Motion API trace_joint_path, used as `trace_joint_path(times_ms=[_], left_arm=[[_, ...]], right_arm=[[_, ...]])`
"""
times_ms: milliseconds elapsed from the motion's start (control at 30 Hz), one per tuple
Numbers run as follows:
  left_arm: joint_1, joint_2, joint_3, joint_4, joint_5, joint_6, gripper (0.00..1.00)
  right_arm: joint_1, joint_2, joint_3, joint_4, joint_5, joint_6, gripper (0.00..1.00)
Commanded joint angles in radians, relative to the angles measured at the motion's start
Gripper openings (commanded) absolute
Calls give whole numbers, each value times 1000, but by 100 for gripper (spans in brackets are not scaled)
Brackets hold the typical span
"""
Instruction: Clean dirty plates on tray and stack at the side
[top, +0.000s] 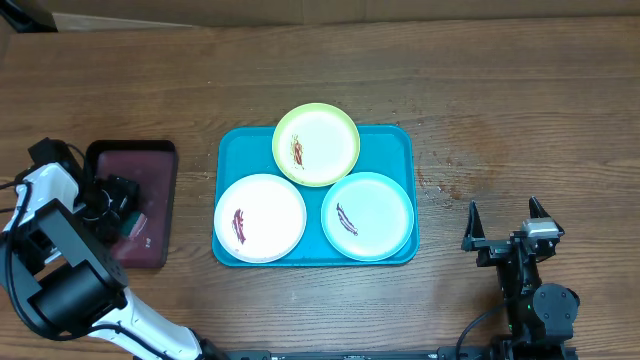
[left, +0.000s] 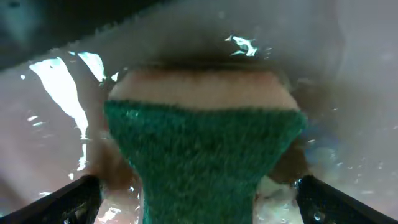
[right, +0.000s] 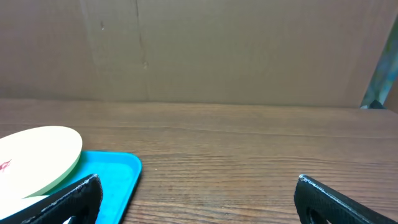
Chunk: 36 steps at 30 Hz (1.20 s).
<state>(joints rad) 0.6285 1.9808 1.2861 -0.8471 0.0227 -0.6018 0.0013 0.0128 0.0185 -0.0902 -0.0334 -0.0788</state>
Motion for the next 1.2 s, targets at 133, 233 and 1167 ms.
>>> trace_joint_path(times_ms=[133, 233, 1167], left_arm=[[-1, 60, -40, -23, 143, -8, 4], [-1, 60, -40, -24, 145, -8, 4], [0, 59, -32, 17, 88, -8, 76]], right_arm=[[-2, -10, -10, 6, 10, 0, 100], [-2, -10, -10, 6, 10, 0, 100], [-2, -10, -10, 6, 10, 0, 100]])
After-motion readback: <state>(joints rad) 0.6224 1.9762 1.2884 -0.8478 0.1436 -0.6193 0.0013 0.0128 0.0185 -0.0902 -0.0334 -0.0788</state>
